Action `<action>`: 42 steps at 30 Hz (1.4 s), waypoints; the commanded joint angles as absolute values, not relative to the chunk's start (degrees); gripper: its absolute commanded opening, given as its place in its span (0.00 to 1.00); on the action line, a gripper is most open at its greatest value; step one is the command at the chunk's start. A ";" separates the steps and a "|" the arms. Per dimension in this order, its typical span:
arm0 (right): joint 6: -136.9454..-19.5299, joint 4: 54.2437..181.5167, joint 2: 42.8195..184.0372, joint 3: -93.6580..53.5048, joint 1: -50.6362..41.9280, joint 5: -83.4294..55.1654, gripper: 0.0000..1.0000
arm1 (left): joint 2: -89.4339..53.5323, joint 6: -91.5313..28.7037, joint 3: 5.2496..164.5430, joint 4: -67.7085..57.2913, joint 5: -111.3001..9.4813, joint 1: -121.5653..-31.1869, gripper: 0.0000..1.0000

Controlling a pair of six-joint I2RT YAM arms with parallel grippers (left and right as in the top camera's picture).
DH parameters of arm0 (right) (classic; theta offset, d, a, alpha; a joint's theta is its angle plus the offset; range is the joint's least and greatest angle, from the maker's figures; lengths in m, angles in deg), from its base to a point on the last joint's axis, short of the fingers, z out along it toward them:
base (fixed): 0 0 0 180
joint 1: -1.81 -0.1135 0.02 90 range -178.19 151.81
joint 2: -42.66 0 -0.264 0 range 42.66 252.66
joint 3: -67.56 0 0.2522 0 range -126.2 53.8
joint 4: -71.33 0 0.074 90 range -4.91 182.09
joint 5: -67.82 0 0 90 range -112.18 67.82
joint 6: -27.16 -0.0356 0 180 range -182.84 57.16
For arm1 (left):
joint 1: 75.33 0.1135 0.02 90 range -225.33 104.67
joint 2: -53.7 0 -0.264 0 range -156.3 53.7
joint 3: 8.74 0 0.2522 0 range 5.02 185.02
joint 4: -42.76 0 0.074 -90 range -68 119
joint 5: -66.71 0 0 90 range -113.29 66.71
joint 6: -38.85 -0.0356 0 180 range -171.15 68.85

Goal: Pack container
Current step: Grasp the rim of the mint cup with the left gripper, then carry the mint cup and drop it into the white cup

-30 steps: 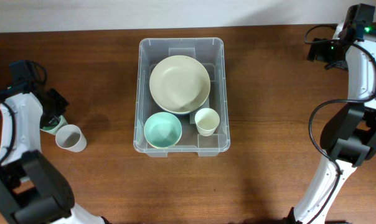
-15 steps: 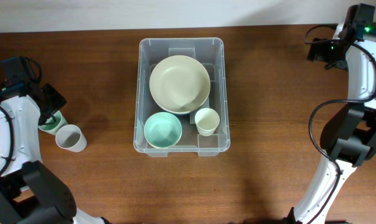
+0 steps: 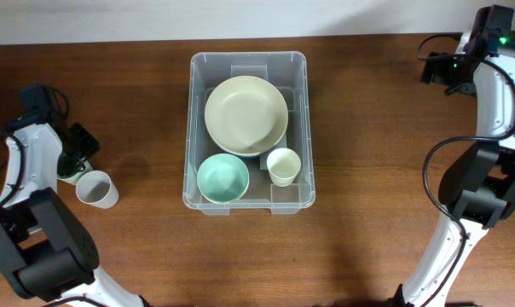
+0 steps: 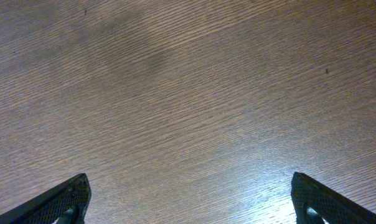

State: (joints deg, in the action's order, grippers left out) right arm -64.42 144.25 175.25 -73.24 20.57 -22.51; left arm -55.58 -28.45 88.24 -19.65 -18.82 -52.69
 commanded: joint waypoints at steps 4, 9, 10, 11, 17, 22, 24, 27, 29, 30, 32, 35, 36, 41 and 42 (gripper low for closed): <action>-65.06 144.23 174.29 -72.83 20.57 -22.43 0.99 | -56.08 -28.93 88.68 -18.90 -18.98 -52.65 0.37; -65.06 144.23 174.29 -72.83 20.57 -22.40 0.99 | -56.08 -28.93 88.68 -18.40 -17.53 -52.65 0.27; -65.06 144.23 174.29 -72.83 20.57 -22.40 0.99 | -56.08 -28.95 88.68 -18.40 -17.47 -52.65 0.26; -65.06 144.25 174.29 -72.83 20.57 -22.40 0.99 | -56.08 -28.95 88.68 -18.40 -17.47 -52.65 0.26; -65.06 144.25 174.29 -72.83 20.57 -22.40 0.99 | -56.08 -28.95 88.68 -18.07 -17.47 -52.65 0.13; -65.06 144.25 174.29 -72.83 20.57 -22.40 0.99 | -56.08 -28.95 88.68 -17.90 -17.16 -52.65 0.11; -65.06 144.25 174.29 -72.83 20.57 -22.40 0.99 | -56.08 -28.95 88.70 -17.87 -16.31 -52.65 0.05; -65.06 144.23 174.29 -72.83 20.57 -22.40 0.99 | -56.04 -29.20 88.72 -17.87 -14.80 -52.65 0.01; -65.06 144.25 174.29 -72.83 20.57 -22.40 0.99 | -55.88 -31.64 89.14 -17.59 -14.43 -52.65 0.00; -65.06 144.25 174.29 -72.83 20.57 -22.40 0.99 | -55.86 -32.76 89.75 -17.48 -14.45 -52.65 0.01; -65.06 144.23 174.29 -72.83 20.57 -22.40 0.99 | -55.71 -33.44 91.28 -17.52 -14.45 -52.65 0.01; -65.06 144.25 174.29 -72.83 20.57 -22.43 0.99 | -54.77 -34.86 96.44 -18.22 -14.54 -52.96 0.00; -65.06 144.23 174.29 -72.83 20.57 -22.40 0.99 | -54.31 -35.69 98.21 -18.60 -14.98 -53.28 0.00; -65.06 144.23 174.29 -72.83 20.57 -22.40 0.99 | -51.12 -42.13 106.10 -19.19 -27.78 -57.76 0.01; -65.06 144.23 174.29 -72.83 20.57 -22.40 0.99 | -50.70 -43.86 106.75 -19.19 -30.34 -58.92 0.00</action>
State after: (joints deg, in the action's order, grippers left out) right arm -64.40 144.25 175.25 -73.24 20.57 -22.51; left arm -54.73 -37.02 102.64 -19.14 -19.30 -54.68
